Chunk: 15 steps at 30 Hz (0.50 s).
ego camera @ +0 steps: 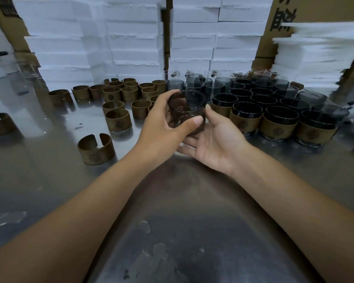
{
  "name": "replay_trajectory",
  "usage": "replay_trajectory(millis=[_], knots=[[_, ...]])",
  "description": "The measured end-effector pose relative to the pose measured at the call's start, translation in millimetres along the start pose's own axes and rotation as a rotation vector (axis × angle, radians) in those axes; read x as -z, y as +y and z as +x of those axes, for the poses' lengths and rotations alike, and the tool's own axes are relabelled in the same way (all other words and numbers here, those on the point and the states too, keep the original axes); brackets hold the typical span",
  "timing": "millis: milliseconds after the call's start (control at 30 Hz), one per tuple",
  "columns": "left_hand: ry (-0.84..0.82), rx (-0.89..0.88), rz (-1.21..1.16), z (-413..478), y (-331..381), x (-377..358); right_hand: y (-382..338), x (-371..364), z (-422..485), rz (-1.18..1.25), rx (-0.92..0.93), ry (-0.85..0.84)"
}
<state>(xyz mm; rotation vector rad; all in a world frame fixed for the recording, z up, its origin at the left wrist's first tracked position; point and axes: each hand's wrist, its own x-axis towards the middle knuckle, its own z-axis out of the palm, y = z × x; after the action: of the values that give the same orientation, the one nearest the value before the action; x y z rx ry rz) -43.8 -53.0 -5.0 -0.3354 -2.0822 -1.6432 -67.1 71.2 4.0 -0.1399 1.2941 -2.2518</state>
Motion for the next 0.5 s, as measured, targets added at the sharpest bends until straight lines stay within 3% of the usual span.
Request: replay_trajectory(millis=[233, 500], knots=[[-0.025, -0.020, 0.063, 0.8, -2.9, 2.4, -6.8, 2.1, -1.6, -0.100, -0.022, 0.114], [-0.046, -0.024, 0.083, -0.5, -2.4, 1.5, -8.5, 3.3, -0.1, -0.100, 0.094, 0.224]])
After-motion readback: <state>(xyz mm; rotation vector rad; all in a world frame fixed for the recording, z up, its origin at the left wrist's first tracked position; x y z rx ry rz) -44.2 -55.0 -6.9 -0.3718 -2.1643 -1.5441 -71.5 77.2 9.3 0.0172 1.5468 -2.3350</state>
